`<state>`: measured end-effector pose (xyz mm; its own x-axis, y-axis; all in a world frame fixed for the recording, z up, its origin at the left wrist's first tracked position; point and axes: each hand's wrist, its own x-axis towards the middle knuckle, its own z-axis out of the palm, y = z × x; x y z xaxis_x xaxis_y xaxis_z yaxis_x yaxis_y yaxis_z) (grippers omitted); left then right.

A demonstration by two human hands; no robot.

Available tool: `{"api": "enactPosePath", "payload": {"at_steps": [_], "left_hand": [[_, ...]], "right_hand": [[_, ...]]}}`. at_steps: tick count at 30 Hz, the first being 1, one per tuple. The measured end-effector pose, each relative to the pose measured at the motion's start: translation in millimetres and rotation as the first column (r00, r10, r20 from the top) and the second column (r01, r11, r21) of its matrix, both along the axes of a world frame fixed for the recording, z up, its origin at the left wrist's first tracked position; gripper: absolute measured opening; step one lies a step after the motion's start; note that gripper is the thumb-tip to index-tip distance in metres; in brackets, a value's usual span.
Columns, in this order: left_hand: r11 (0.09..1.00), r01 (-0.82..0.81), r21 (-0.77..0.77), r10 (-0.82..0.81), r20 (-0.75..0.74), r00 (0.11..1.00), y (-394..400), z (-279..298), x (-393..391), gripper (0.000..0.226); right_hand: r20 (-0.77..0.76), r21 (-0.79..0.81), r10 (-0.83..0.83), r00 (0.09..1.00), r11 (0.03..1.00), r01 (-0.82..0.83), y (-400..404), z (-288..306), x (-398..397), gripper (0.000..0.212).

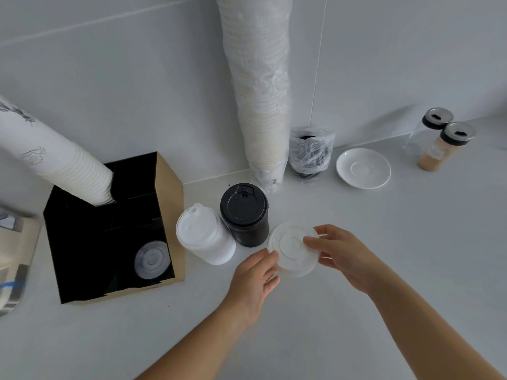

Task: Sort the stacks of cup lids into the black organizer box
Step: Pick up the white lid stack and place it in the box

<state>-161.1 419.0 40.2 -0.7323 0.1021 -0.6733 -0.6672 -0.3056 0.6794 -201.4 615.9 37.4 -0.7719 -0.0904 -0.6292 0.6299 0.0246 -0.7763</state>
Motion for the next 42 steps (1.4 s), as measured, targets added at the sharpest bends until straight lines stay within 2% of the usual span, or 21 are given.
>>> {"api": "enactPosePath", "payload": {"at_steps": [8,15,23,25,30,32,35,37,39,42], "left_hand": [[0.994,-0.104,-0.047,0.099,-0.097,0.99,-38.8,25.4,41.3,0.016],[0.994,-0.09,-0.064,0.078,-0.164,0.983,-71.8,41.9,68.5,0.017],[0.984,-0.131,-0.118,0.105,-0.203,0.974,-122.6,47.6,92.5,0.04],[0.98,-0.152,-0.128,0.123,-0.211,0.97,-136.4,49.9,96.3,0.033],[0.969,-0.194,-0.15,0.159,-0.215,0.964,-171.8,53.6,105.3,0.04],[0.966,-0.213,-0.148,0.178,-0.216,0.96,-185.9,51.6,107.0,0.046],[0.964,-0.228,-0.135,0.197,-0.213,0.957,-204.9,51.4,107.4,0.021],[0.965,-0.227,-0.13,0.199,-0.197,0.96,-214.1,53.1,108.2,0.013],[0.966,-0.223,-0.135,0.196,-0.186,0.963,-225.2,50.6,110.3,0.011],[0.968,-0.224,-0.112,0.202,-0.183,0.962,-238.2,45.6,114.9,0.024]], "right_hand": [[-0.058,-0.06,0.032,0.998,0.998,-0.036,-38.0,30.0,38.9,0.028],[-0.073,-0.06,0.031,0.997,0.998,-0.035,-65.3,48.6,66.4,0.028],[-0.087,-0.019,0.133,0.987,0.991,-0.136,-113.0,62.8,74.6,0.028],[-0.092,0.0,0.162,0.983,0.987,-0.162,-129.6,65.2,74.3,0.03],[-0.084,0.013,0.207,0.975,0.978,-0.206,-174.6,64.9,72.0,0.036],[-0.092,0.007,0.224,0.97,0.975,-0.224,-191.9,63.7,70.1,0.044],[-0.122,0.026,0.268,0.956,0.963,-0.267,-217.5,62.9,66.5,0.055],[-0.144,0.074,0.296,0.944,0.955,-0.288,-232.1,62.5,63.5,0.06],[-0.157,0.105,0.303,0.94,0.951,-0.29,-247.1,60.7,59.6,0.061],[-0.152,0.122,0.319,0.935,0.945,-0.303,-265.7,58.7,58.0,0.06]]}}
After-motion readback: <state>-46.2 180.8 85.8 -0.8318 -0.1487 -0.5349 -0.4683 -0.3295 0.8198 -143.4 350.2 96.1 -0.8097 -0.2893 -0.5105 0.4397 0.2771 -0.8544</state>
